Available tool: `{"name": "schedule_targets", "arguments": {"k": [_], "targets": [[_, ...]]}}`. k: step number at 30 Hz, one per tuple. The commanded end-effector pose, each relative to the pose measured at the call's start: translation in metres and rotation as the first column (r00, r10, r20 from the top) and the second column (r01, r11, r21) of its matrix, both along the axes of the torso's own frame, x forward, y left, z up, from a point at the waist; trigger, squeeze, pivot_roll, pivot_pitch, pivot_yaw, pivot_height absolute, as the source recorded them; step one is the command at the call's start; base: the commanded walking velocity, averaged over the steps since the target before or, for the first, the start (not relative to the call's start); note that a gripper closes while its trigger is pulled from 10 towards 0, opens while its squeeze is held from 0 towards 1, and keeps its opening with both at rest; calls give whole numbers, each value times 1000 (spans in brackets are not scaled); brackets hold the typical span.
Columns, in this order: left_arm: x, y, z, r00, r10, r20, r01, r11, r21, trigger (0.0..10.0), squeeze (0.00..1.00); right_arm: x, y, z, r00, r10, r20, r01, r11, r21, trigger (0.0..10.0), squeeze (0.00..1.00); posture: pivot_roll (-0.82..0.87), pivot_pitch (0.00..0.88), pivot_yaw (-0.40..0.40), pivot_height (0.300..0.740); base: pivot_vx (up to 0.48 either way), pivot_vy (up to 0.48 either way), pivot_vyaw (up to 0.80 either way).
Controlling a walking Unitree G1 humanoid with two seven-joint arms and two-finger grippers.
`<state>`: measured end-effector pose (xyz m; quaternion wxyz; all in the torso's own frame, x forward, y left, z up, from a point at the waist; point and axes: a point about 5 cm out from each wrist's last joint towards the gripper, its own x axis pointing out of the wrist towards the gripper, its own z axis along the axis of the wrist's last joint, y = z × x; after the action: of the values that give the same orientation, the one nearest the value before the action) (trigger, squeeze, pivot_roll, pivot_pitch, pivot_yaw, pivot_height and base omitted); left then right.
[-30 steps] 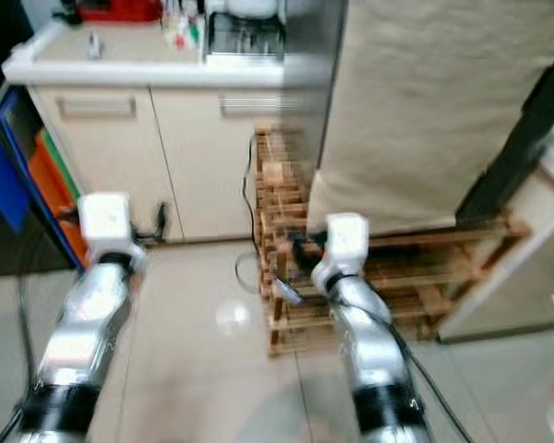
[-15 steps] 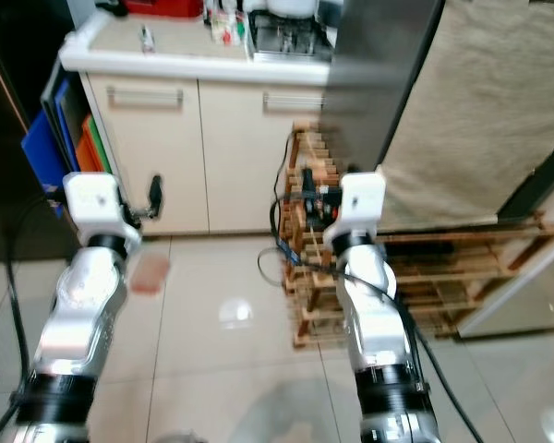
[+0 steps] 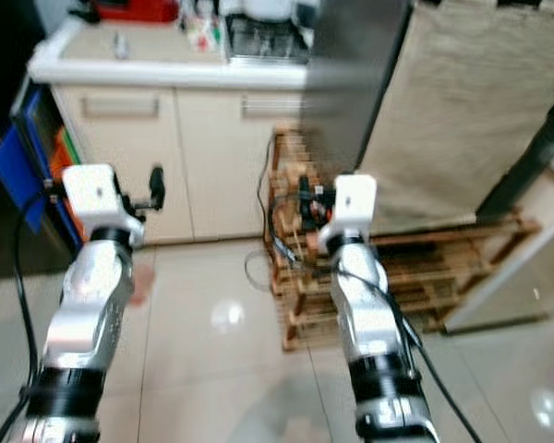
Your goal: Restocking fridge
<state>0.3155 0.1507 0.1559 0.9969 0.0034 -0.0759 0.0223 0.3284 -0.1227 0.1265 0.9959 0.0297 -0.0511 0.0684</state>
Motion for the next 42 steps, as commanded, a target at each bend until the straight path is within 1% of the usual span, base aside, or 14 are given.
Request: {"name": "schedule_targets", "arguments": {"k": [1, 5, 6, 11, 15, 16, 18, 23, 29, 35, 37, 39, 40, 42], "targets": [[-1, 7, 2, 1000, 16, -2, -16, 1000, 15, 10000, 0, 3, 3, 4, 1000, 3, 19, -3, 1000, -2, 10000, 16, 91, 0, -15, 740, 439, 0, 0], [0, 13, 4, 999, 52, 3, -52, 999, -10, 10000, 0, 2, 6, -2, 1000, 8, -10, -8, 1000, 17, 10000, 16, 103, 0, -14, 740, 418, 131, 0], [1, 15, 5, 998, 68, 6, -67, 997, -34, 10000, 0, 2, 9, -5, 999, 28, -19, -28, 999, 16, 10000, 16, 113, 0, -18, 740, 390, 277, 0], [0, 13, 9, 998, 58, 30, -57, 998, -10, 10000, 0, 5, 13, -3, 998, 56, -12, -56, 998, 15, 10000, 51, 130, 0, -33, 740, 347, 332, 572], [-1, 13, 10, 997, 63, 33, -63, 998, -11, 10000, 0, 8, 16, -1, 998, 61, -12, -61, 998, 15, 10000, 47, 140, 0, -50, 740, 345, 334, 691], [0, 13, 10, 997, 63, 36, -63, 998, -2, 10000, 0, 9, 16, -1, 998, 60, -22, -59, 998, 22, 10000, 35, 145, 0, -60, 740, 345, 334, 0], [3, 9, 12, 997, 54, 50, -55, 998, 11, 10000, 0, 11, 16, 0, 997, 81, -12, -81, 997, 7, 10000, 27, 148, 0, -67, 740, 345, 334, 0], [5, 7, 16, 997, 51, 57, -51, 999, 7, 10000, 0, 13, 16, 1, 996, 83, -14, -83, 997, 11, 10000, 24, 143, 0, -70, 740, 343, 336, 0], [7, 4, 13, 999, 37, 39, -38, 998, 42, 10000, 0, 13, 17, 1, 996, 86, -11, -86, 996, 7, 10000, 20, 134, 0, -67, 740, 360, 315, 0], [14, 1, 15, 999, 16, 32, -18, 998, 66, 10000, 0, 11, 17, 2, 997, 76, 21, -75, 997, -23, 10000, 24, 107, 0, -54, 740, 457, 0, 0], [15, -4, 15, 1000, -11, 27, 9, 998, 68, 10000, 0, 11, 15, 4, 997, 62, 35, -61, 998, -29, 10000, 55, 96, 0, -43, 740, 480, 0, 0], [15, -5, 15, 1000, -16, 27, 14, 997, 73, 10000, 0, 11, 14, 4, 998, 53, 35, -52, 998, -31, 10000, 55, 94, 0, -41, 740, 480, 0, 0], [15, -8, 15, 999, -31, 25, 29, 997, 76, 10000, 0, 12, 12, 3, 999, 29, 22, -28, 999, -22, 10000, 51, 84, 0, -30, 740, 480, 0, 0], [15, -13, 13, 998, -57, 16, 55, 994, 94, 10000, 0, 12, 12, 2, 1000, 18, 15, -18, 1000, -9, 10000, 39, 78, 0, -24, 740, 480, 0, 0]]}}
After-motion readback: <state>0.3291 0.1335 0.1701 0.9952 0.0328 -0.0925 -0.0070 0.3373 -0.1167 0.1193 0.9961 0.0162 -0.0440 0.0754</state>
